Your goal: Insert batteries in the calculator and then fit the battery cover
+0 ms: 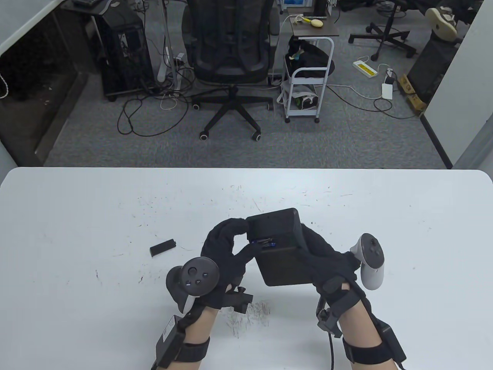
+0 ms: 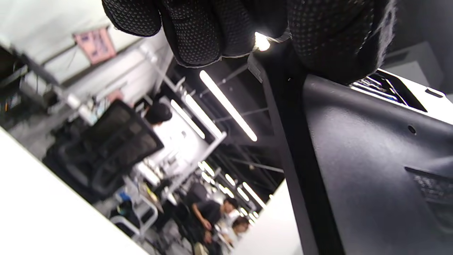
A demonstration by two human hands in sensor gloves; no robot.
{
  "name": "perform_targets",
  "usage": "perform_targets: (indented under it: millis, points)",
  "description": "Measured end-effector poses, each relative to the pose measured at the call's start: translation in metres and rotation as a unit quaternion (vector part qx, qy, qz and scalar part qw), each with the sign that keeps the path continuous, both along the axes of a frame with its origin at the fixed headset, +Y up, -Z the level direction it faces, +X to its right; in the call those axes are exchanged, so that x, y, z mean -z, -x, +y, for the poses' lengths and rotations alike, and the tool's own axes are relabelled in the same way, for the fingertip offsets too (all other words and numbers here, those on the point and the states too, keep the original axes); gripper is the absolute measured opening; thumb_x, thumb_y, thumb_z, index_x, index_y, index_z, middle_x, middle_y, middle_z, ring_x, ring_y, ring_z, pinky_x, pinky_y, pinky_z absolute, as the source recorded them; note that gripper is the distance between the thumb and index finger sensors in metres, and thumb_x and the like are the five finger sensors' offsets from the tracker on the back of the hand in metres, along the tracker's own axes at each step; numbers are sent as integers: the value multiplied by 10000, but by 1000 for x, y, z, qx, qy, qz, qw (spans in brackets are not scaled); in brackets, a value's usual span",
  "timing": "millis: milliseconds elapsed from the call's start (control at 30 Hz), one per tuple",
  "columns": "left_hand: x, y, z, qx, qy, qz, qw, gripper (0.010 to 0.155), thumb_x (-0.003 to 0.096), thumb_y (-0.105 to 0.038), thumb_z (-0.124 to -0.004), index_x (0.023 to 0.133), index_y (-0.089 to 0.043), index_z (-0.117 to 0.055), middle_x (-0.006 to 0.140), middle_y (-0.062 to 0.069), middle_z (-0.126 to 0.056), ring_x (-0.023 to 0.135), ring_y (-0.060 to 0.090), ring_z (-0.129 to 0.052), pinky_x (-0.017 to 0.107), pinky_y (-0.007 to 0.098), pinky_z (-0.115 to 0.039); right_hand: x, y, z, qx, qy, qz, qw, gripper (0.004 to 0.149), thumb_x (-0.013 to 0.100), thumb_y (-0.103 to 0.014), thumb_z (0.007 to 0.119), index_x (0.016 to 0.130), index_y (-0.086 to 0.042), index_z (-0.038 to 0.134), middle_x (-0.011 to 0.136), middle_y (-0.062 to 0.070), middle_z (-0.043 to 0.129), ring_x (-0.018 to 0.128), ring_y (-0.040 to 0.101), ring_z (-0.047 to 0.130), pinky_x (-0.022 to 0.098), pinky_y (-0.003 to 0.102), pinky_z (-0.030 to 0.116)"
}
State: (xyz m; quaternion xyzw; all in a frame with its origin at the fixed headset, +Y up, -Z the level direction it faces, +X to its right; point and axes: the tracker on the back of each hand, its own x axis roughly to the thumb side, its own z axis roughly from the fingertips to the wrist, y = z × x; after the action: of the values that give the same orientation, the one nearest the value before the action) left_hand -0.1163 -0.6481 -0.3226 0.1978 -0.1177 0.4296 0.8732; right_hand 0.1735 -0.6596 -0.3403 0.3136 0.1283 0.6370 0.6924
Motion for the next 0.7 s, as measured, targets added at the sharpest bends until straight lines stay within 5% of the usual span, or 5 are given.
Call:
perform_targets:
  millis: [233, 700]
  points:
    - [18, 8, -11, -129, 121, -170, 969, 867, 453, -552, -855, 1157, -166, -529, 1090, 66, -798, 941, 270, -889, 750, 554, -687, 1, 1, -1, 18, 10, 31, 999, 628, 502, -337, 849, 1052, -191, 582, 1032, 133, 750, 835, 432, 878, 532, 518, 822]
    - [19, 4, -16, -102, 124, -133, 978, 827, 481, -546, -831, 1147, -143, -551, 978, -5, -869, 840, 186, -943, 729, 516, -724, 3, 4, -5, -6, 10, 19, 1000, 632, 497, -337, 855, 1051, -204, 583, 1038, 123, 741, 844, 430, 864, 540, 515, 816]
